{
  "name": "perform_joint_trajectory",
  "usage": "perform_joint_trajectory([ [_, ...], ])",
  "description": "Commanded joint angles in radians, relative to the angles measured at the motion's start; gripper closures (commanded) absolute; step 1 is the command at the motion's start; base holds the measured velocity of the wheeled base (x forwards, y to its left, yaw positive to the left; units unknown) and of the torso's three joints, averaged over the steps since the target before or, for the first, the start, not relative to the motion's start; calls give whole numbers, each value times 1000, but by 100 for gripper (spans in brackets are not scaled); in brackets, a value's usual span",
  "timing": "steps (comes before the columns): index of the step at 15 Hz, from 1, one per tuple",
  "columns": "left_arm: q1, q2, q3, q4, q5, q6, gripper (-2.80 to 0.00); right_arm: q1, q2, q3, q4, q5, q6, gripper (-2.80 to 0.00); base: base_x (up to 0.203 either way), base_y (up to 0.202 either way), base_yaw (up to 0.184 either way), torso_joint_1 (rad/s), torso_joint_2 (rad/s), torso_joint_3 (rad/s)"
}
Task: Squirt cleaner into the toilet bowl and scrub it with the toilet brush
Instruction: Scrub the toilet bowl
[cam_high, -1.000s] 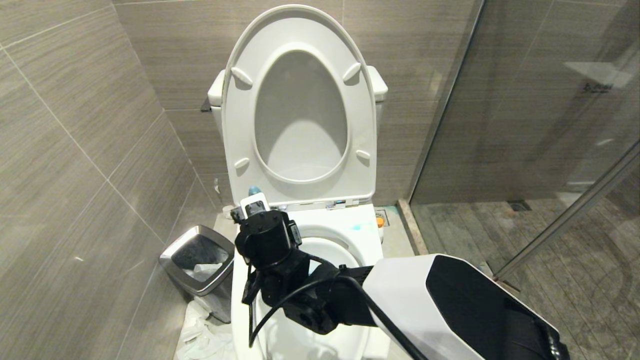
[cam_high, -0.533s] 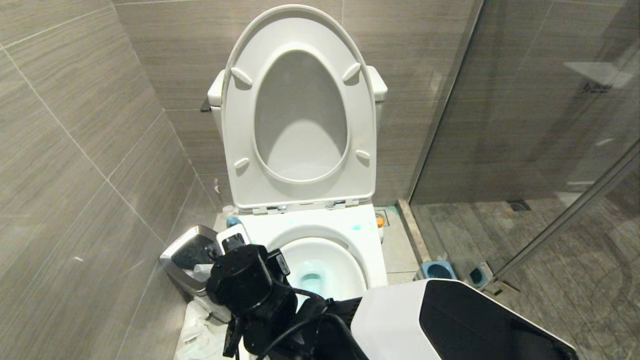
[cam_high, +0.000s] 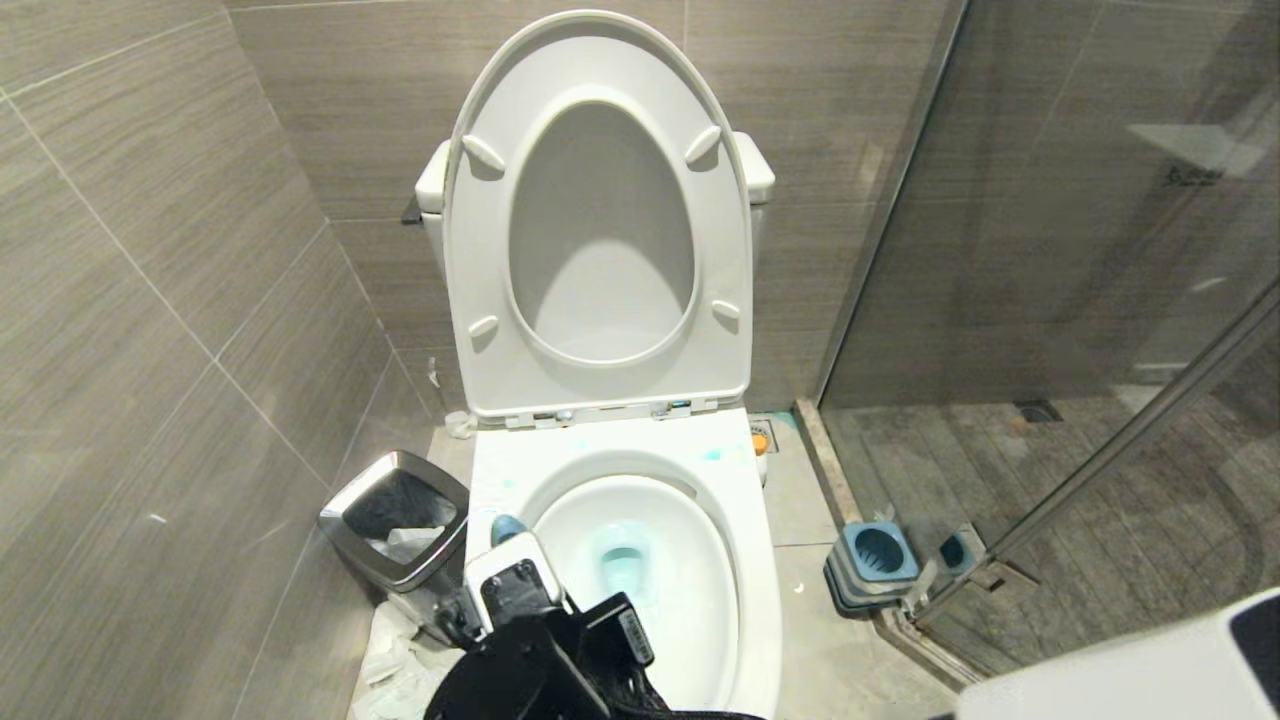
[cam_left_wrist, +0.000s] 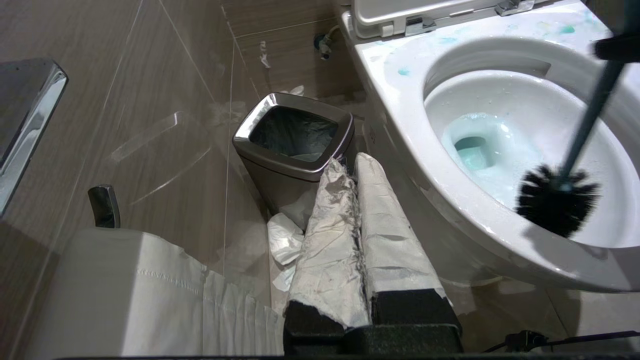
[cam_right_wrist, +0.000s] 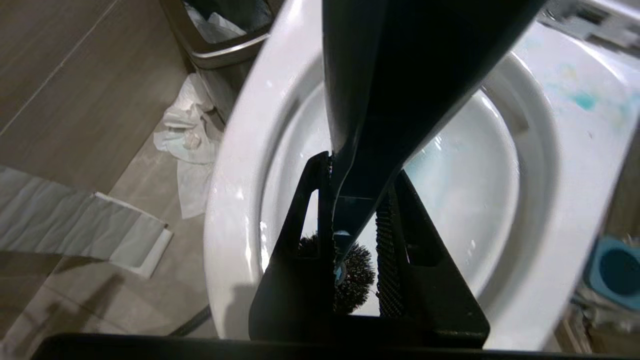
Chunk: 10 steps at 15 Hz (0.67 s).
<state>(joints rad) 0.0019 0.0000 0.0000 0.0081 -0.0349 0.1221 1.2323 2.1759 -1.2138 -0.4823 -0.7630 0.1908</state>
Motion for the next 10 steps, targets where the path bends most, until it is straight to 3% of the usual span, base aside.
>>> perform_joint_trajectory([
  [1, 1, 2, 0, 0, 0, 1, 0, 16, -146, 144, -2, -16, 36, 0, 0, 0, 0, 0, 0, 0],
  [5, 1, 2, 0, 0, 0, 1, 0, -1, -247, 310, -5, -32, 91, 0, 0, 0, 0, 0, 0, 0],
  [10, 1, 2, 0, 0, 0, 1, 0, -133, -261, 312, -7, -42, 97, 0, 0, 0, 0, 0, 0, 0],
])
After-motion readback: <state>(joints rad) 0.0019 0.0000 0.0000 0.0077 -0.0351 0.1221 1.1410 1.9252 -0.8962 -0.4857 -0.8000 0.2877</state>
